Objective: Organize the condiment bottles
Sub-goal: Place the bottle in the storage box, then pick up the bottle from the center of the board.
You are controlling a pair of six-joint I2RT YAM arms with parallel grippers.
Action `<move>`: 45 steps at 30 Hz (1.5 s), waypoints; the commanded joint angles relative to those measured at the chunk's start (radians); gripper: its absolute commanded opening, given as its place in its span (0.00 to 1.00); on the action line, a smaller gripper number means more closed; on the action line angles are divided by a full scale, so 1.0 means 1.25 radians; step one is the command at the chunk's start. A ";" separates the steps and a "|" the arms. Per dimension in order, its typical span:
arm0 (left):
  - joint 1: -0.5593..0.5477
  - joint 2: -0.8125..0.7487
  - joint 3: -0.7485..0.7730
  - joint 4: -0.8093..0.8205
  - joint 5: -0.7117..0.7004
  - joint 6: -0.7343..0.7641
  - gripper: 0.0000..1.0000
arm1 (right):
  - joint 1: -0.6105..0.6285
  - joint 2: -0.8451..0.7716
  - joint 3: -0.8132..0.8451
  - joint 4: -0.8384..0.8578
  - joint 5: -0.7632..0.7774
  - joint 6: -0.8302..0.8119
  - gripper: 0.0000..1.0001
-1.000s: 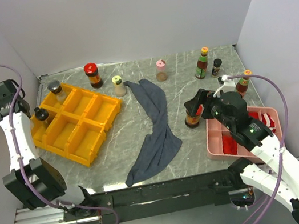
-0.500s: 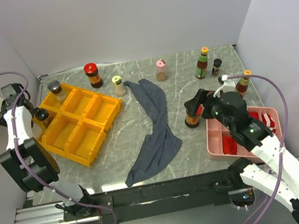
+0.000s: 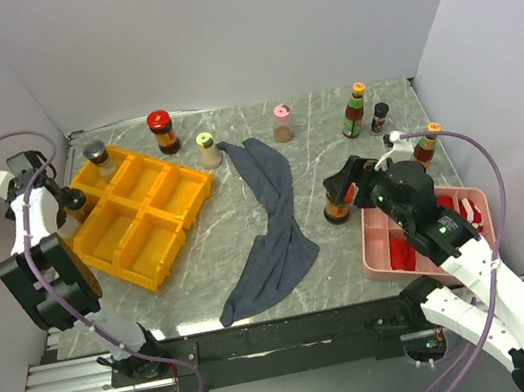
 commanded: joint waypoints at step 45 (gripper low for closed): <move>-0.330 -0.365 -0.033 0.082 0.393 0.150 0.99 | 0.004 0.082 0.055 -0.025 0.056 -0.002 1.00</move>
